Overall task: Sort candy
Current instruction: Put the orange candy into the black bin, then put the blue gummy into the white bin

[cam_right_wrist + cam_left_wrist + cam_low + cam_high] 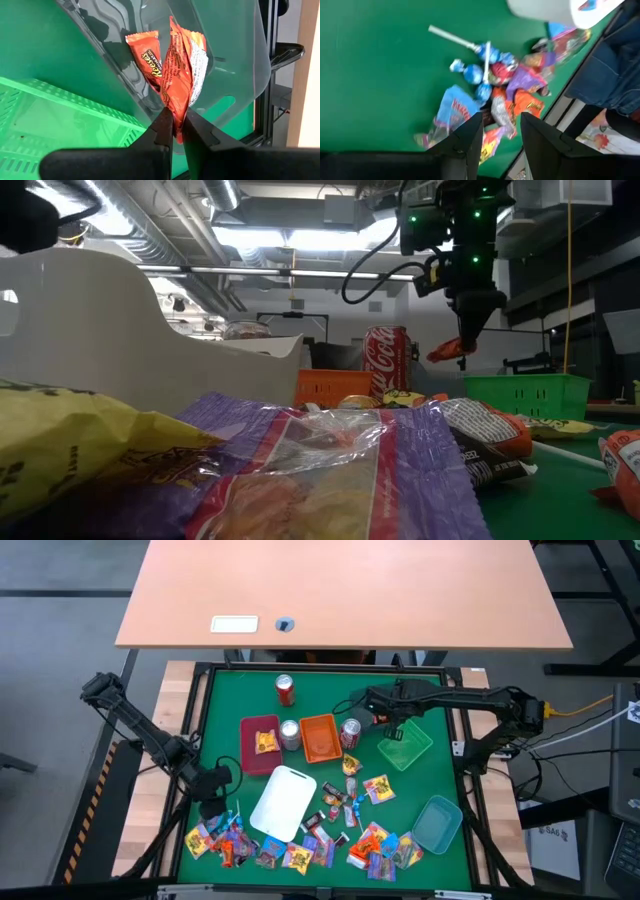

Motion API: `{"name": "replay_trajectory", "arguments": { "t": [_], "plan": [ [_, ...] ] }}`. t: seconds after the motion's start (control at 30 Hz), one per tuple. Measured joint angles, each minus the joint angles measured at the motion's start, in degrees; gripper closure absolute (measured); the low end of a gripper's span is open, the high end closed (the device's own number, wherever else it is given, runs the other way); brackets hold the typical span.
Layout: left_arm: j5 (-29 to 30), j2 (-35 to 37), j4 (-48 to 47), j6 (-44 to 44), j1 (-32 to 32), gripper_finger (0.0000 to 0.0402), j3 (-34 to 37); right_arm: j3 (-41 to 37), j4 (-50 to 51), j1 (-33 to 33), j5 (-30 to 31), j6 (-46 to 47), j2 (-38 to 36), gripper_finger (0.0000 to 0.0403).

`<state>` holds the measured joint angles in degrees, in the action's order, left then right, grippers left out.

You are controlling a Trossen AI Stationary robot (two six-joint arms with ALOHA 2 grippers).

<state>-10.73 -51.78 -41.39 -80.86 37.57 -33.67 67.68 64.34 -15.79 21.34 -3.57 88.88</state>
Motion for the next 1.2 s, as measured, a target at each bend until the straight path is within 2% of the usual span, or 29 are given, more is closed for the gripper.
{"name": "replay_trajectory", "arguments": {
  "t": [0.3, 0.47, 0.63, 0.77, 1.07, 1.2],
  "plan": [
    [-3.17, -7.62, 0.91, -1.57, 3.41, 0.028, 0.0, 0.0, 0.0, 0.0, 0.01, -1.14, 0.02, 0.0369],
    [-6.91, -12.12, 1.58, -1.57, 3.53, 0.028, 0.0, 0.0, -0.21, 0.0, 2.04, -1.4, 0.02, 0.0314],
    [-6.99, -14.41, 1.6, -1.29, 3.53, 0.028, 0.0, 0.0, -0.3, 0.0, 5.03, -1.37, 0.02, 0.0256],
    [-7.0, -14.68, 1.6, -1.25, 3.53, 0.028, 0.0, 0.0, -0.33, 0.0, 5.05, -1.36, 0.04, 0.0227],
    [-7.16, -14.68, 1.64, -1.25, 5.77, 0.028, 0.0, 0.0, -0.38, 0.0, 4.99, -1.32, 0.04, 0.0212],
    [-2.61, -14.68, 2.26, -1.24, 7.08, 0.028, 0.0, 0.0, -0.42, 0.0, 4.28, -1.27, 0.04, 0.0212]
  ]
}}
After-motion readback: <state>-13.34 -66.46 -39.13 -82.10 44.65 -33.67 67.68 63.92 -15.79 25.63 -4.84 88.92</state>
